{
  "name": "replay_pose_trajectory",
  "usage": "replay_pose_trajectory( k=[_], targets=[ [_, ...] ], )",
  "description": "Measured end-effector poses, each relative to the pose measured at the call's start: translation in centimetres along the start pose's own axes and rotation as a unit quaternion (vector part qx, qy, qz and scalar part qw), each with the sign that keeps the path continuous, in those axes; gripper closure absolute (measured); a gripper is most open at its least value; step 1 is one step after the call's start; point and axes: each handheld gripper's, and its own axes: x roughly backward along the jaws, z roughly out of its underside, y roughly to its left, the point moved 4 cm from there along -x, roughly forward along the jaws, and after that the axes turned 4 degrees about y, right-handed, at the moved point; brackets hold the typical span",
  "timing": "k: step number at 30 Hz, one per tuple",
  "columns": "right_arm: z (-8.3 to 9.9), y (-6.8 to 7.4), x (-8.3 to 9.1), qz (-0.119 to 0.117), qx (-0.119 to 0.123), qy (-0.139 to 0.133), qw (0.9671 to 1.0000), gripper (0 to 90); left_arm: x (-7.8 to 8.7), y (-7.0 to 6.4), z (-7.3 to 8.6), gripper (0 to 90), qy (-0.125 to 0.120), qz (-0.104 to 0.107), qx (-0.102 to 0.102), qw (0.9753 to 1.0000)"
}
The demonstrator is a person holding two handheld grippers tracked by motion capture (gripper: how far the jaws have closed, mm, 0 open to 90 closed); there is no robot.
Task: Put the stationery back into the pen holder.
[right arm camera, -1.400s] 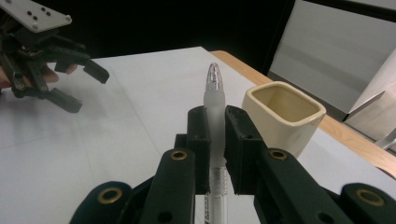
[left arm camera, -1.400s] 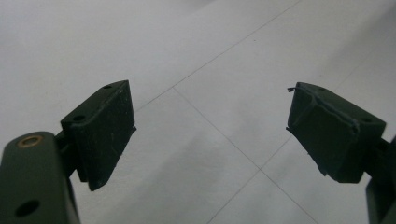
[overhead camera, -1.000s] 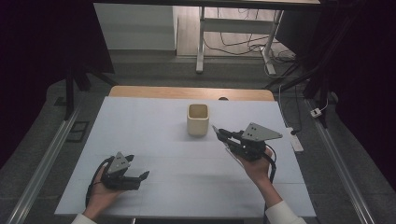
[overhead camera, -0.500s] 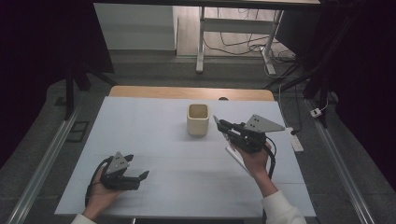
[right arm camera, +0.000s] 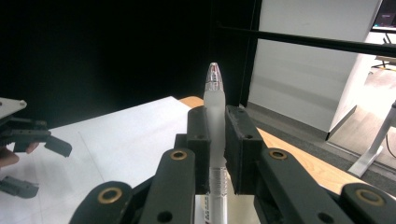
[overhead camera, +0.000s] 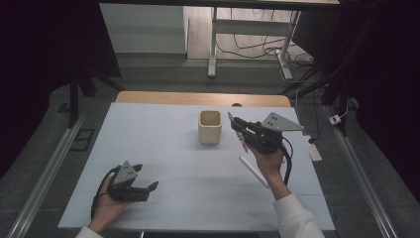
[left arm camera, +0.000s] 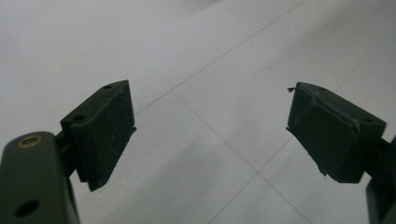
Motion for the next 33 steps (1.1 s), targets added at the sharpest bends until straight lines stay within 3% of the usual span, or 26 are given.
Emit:
replay_pose_trajectory(
  k=[12, 33],
  targets=[
    [-1.6, -0.3, -1.0, 0.006, 0.003, -0.006, 1.0000, 80.0, 0.0, 0.1, 0.0, 15.2, 0.000, 0.000, 0.001, 1.0000],
    [-2.4, -1.3, -3.9, 0.013, -0.021, -0.006, 0.9997, 80.0, 0.0, 0.1, 0.0, 15.2, 0.000, 0.001, 0.003, 1.0000]
  ],
)
